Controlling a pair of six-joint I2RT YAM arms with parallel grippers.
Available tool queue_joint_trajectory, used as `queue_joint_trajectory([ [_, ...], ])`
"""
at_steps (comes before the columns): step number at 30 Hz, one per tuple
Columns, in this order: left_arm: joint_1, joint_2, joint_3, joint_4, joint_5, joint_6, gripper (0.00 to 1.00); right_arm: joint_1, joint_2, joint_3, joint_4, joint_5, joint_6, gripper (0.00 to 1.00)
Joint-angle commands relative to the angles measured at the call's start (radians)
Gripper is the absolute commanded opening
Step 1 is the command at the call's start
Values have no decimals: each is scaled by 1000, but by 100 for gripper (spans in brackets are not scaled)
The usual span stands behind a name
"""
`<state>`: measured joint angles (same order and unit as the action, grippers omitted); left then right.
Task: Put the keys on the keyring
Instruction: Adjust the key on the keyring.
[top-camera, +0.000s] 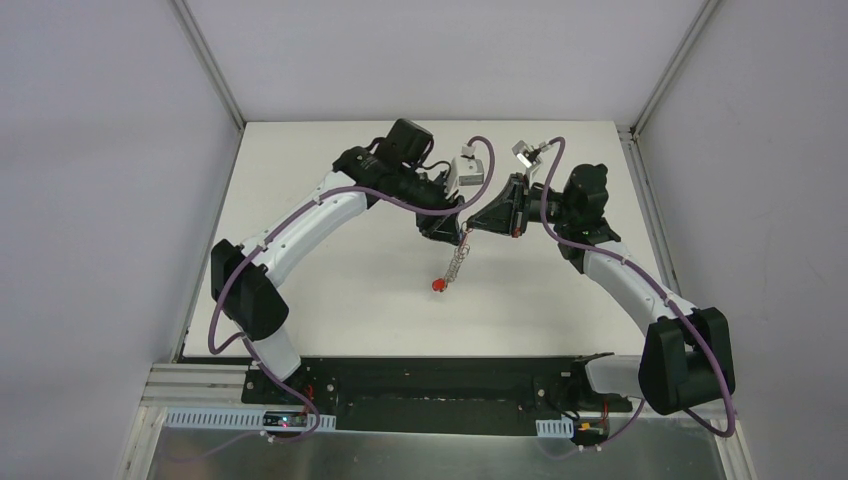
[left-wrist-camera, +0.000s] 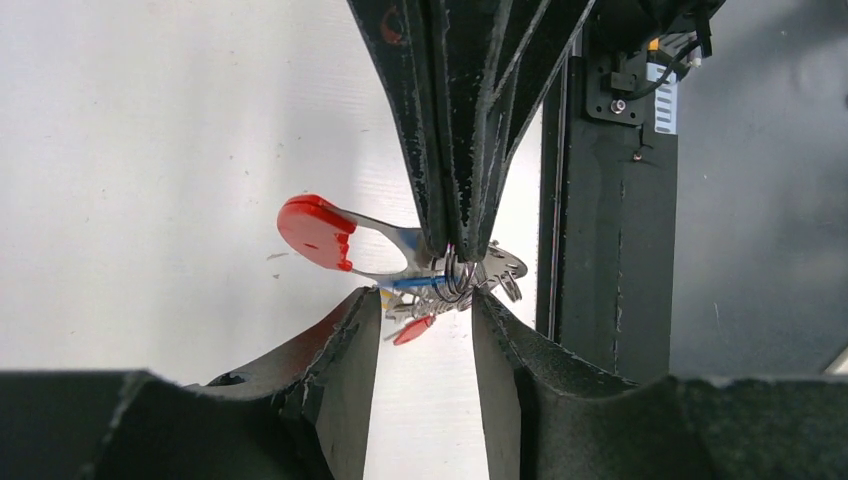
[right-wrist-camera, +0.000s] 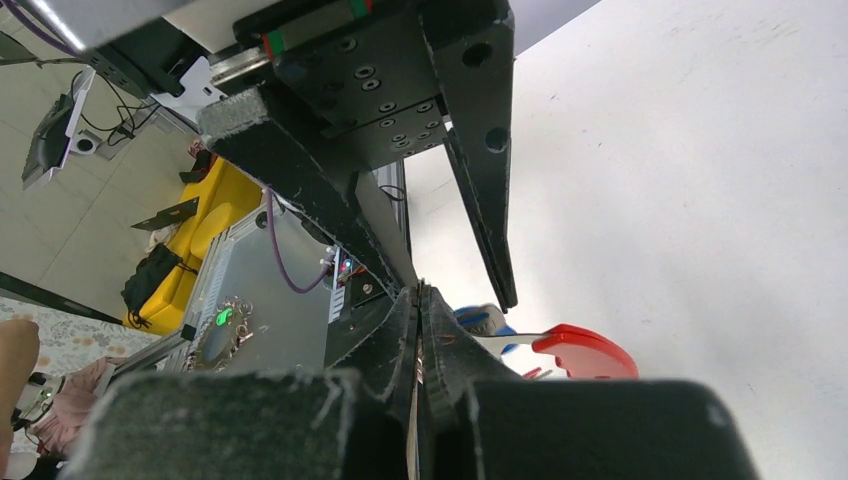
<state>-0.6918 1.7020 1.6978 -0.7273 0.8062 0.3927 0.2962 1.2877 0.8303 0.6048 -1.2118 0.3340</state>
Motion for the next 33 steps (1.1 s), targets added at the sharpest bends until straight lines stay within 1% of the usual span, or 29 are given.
queue_joint_trajectory([
  [1, 11, -30, 42, -9, 0, 22, 40, -8, -18, 20, 34, -11, -16, 0],
  [18, 15, -5, 50, 88, 120, -115, 37, -10, -15, 15, 33, -11, -20, 0],
  [22, 15, 7, 51, 113, 142, -155, 34, -12, -18, 11, 33, -10, -22, 0],
  [26, 18, 14, 50, 115, 149, -166, 26, -13, -18, 9, 34, -9, -23, 0],
  [28, 20, 18, 49, 117, 157, -167, 19, -15, -16, 10, 33, -9, -23, 0],
  [32, 24, 30, 61, 101, 172, -171, 0, -18, -16, 9, 33, -8, -23, 0],
  [33, 26, 35, 67, 94, 172, -170, 0, -19, -16, 8, 34, -8, -23, 0],
])
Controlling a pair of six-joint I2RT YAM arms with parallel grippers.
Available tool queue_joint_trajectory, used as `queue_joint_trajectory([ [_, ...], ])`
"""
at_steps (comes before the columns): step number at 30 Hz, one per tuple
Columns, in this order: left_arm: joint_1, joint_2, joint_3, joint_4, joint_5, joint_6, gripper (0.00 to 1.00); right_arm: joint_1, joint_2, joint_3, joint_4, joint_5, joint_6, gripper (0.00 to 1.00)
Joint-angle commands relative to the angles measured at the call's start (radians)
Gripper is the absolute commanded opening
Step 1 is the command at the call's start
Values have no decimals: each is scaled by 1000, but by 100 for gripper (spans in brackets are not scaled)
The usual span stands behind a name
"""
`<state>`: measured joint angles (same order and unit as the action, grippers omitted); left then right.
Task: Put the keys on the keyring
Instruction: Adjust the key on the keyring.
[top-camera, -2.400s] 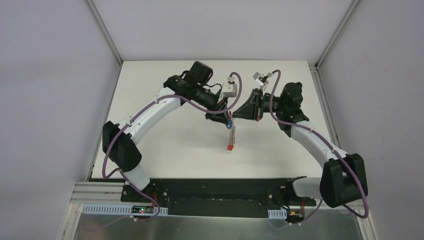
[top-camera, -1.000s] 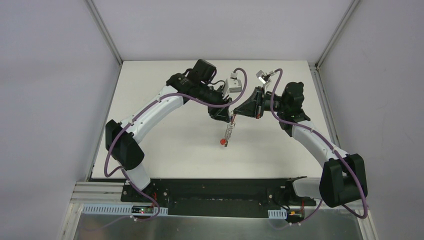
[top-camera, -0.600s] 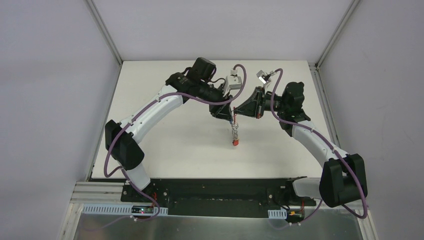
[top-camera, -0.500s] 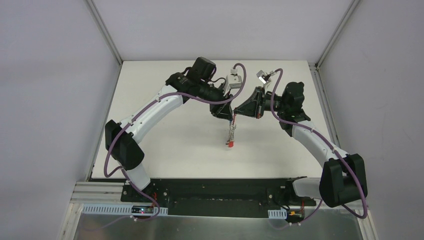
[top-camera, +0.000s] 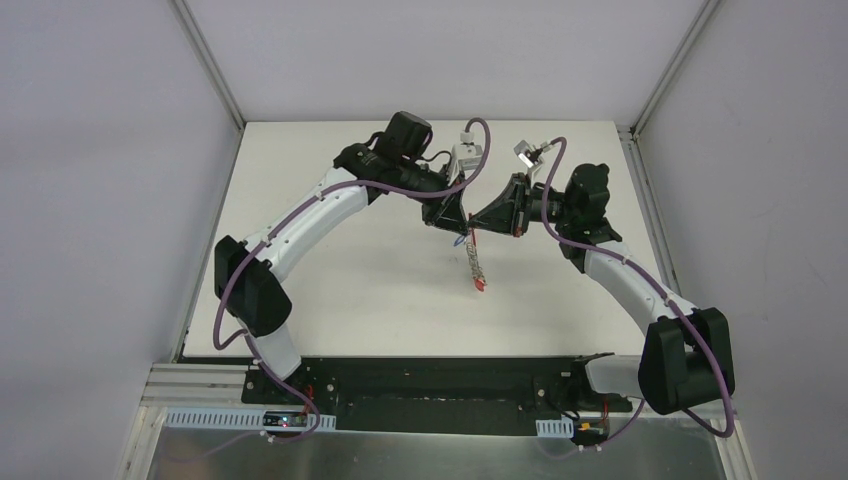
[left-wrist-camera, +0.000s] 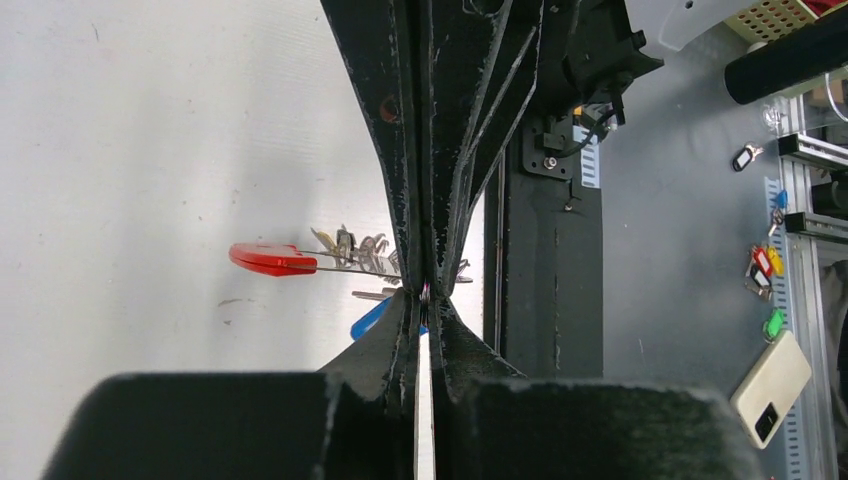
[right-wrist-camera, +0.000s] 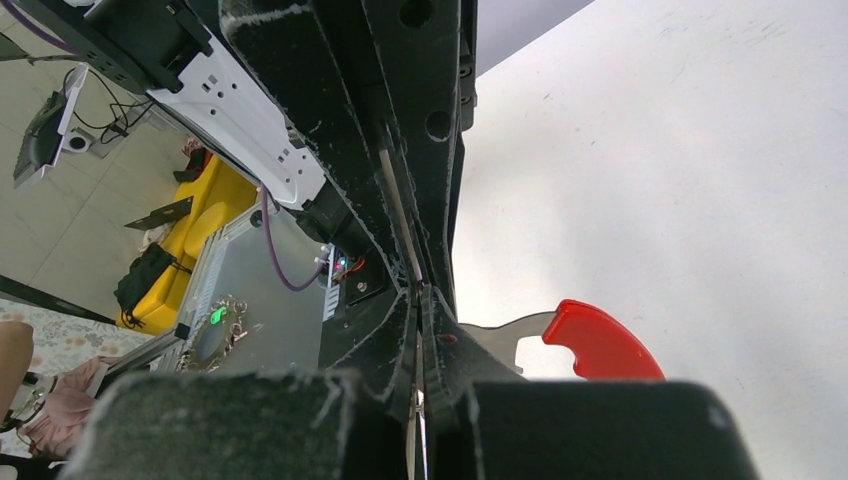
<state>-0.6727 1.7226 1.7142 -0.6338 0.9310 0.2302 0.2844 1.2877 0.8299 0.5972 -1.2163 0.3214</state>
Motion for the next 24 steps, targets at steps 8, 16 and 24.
queue_joint_trajectory([
  [8, 12, 67, 201, -226, -31, 20, 0, -14, -18, 3, 20, -57, -96, 0],
  [16, -2, 224, 506, -665, -61, 47, 0, -11, -51, 3, -14, -106, -169, 29],
  [24, -36, 223, 520, -667, -58, -44, 0, 16, -45, 10, -19, -104, -156, 45],
])
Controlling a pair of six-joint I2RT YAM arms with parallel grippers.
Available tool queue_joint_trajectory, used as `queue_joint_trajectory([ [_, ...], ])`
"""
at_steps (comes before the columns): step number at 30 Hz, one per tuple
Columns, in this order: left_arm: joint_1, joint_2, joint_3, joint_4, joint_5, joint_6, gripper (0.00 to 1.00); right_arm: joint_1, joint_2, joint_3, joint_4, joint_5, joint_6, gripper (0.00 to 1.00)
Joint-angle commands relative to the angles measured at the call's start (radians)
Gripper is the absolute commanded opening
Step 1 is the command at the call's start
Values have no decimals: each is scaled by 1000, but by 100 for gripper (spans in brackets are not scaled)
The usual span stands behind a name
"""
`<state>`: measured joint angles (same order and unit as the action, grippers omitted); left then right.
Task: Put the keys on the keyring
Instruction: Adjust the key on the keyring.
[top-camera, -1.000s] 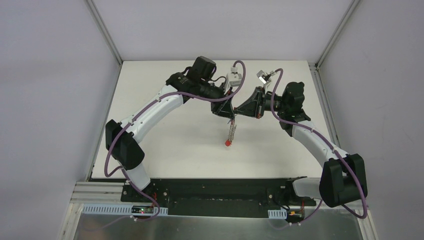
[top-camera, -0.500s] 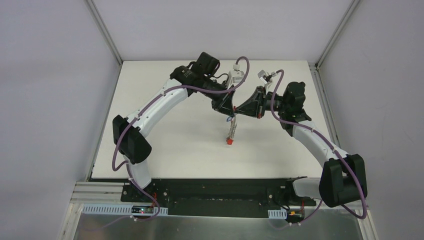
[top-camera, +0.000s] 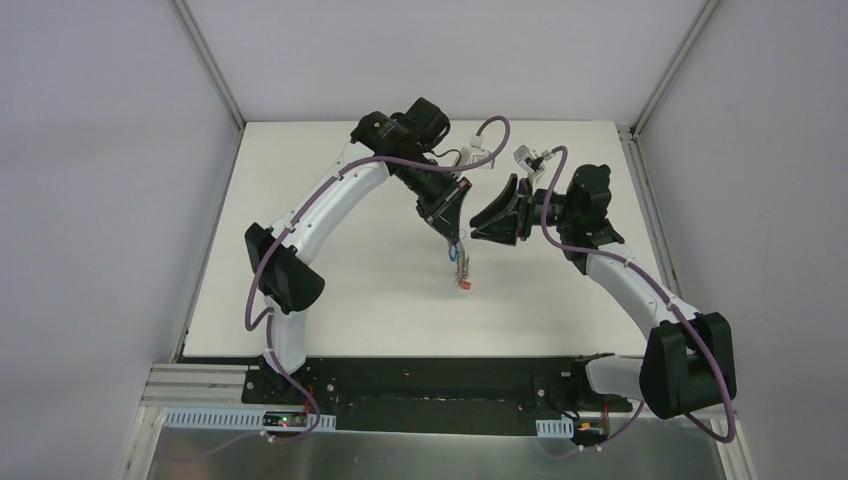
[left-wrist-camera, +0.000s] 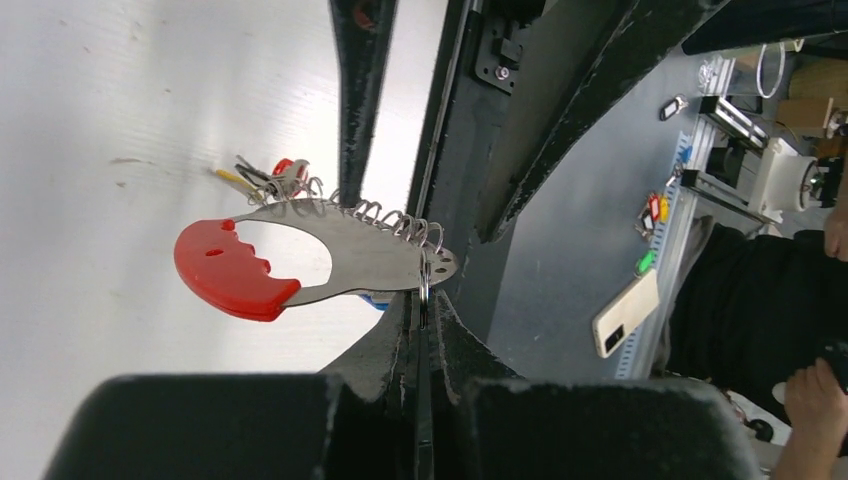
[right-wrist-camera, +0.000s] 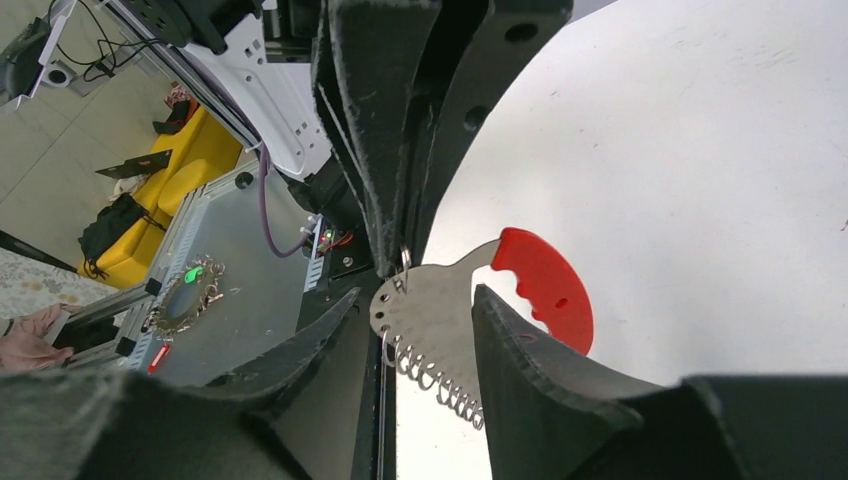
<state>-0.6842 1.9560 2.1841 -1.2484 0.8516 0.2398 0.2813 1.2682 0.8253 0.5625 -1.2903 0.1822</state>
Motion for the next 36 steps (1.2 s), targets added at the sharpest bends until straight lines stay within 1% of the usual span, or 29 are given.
queue_joint_trajectory([
  [1, -28, -8, 52, -47, 27, -68, 0, 24, -22, 14, 16, -29, -11, 46],
  [4, -36, -2, 52, -27, 39, -100, 0, 39, -15, 10, 34, -22, 13, 46],
  [7, -42, 3, 49, -14, 56, -116, 0, 46, -8, 0, 90, -23, 66, 45],
  [10, -47, 7, 49, -11, 52, -119, 0, 51, -2, -3, 132, -32, 103, 37],
  [14, -48, 9, 51, -9, 46, -116, 0, 55, 5, -2, 134, -43, 106, 22],
  [16, -48, 9, 52, -7, 44, -116, 0, 59, 12, 0, 134, -51, 107, 16],
  [24, -47, 7, 50, -1, 27, -112, 0, 72, 29, 4, 129, -58, 108, 16],
  [26, -46, 6, 51, 4, 23, -113, 0, 74, 32, 6, 126, -61, 108, 13],
  [29, -46, 5, 51, 10, 17, -115, 0, 77, 30, 10, 126, -63, 109, 0],
  [33, -40, -7, 32, 37, 21, -91, 0, 76, 19, 14, 126, -42, 114, 0],
  [36, -17, -56, -34, 125, 38, -89, 15, 64, 5, 17, 140, -5, 143, 0],
])
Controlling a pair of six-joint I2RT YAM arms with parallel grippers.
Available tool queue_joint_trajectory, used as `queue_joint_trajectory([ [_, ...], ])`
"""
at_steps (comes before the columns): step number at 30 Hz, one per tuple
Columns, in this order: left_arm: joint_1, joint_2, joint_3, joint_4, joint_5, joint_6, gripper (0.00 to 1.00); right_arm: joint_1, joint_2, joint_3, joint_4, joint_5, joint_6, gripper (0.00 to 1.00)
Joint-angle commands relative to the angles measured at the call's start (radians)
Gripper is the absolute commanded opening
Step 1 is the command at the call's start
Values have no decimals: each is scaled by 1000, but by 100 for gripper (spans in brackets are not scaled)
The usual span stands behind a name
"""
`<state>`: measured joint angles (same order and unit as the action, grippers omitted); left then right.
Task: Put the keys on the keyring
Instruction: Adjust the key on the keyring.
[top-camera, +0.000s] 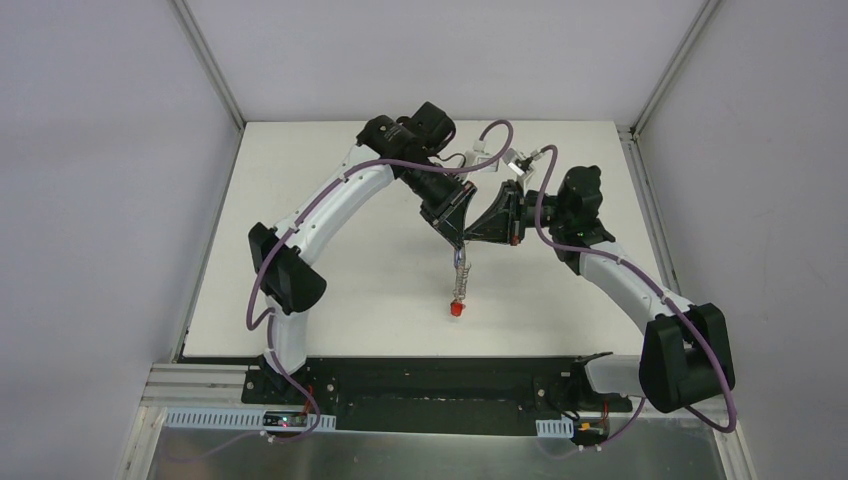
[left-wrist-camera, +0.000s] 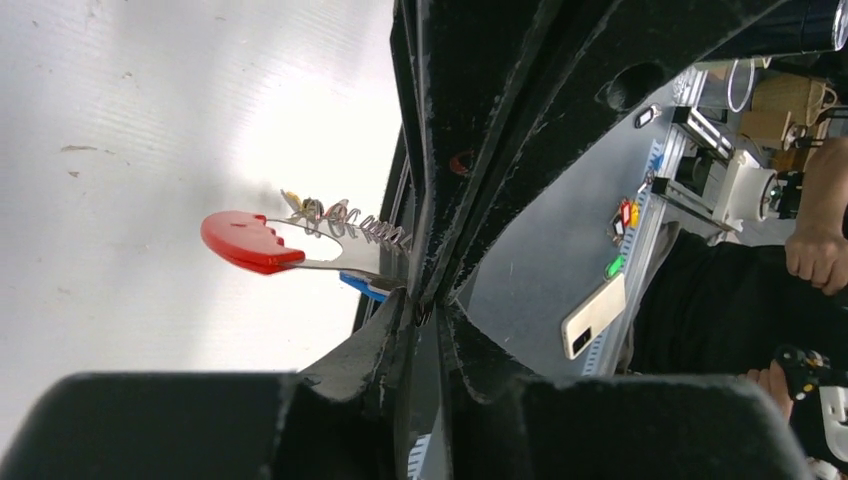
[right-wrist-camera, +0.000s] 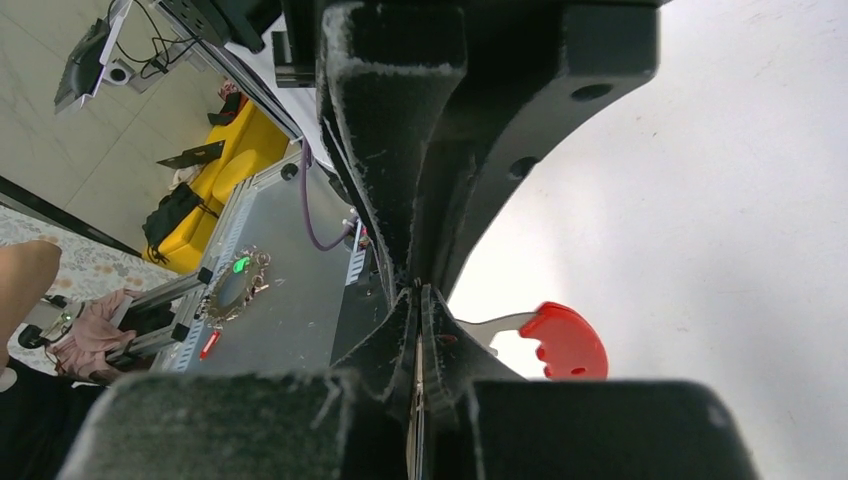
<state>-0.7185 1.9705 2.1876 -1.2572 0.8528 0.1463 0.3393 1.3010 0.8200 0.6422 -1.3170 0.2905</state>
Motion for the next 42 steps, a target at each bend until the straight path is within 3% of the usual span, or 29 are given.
queue_joint_trajectory([
  [1, 28, -93, -68, 175, 46, 4, 19, 0, -31, 21, 82, 35, 61, 0],
  [9, 79, -248, -292, 446, 102, 25, 37, -45, -11, 15, 243, 111, 266, 0],
  [14, 82, -257, -326, 504, 120, 62, 40, -56, -6, 10, 247, 126, 280, 0],
  [20, 82, -274, -376, 578, 148, 68, 37, -66, -5, 7, 247, 130, 286, 0],
  [30, 82, -300, -441, 620, 167, 74, 20, -76, 0, 3, 246, 150, 289, 0],
  [36, 74, -294, -465, 708, 176, -37, 19, -79, 3, -7, 241, 179, 279, 0],
  [42, 65, -294, -466, 700, 168, -40, 20, -84, 0, -10, 222, 193, 265, 0],
])
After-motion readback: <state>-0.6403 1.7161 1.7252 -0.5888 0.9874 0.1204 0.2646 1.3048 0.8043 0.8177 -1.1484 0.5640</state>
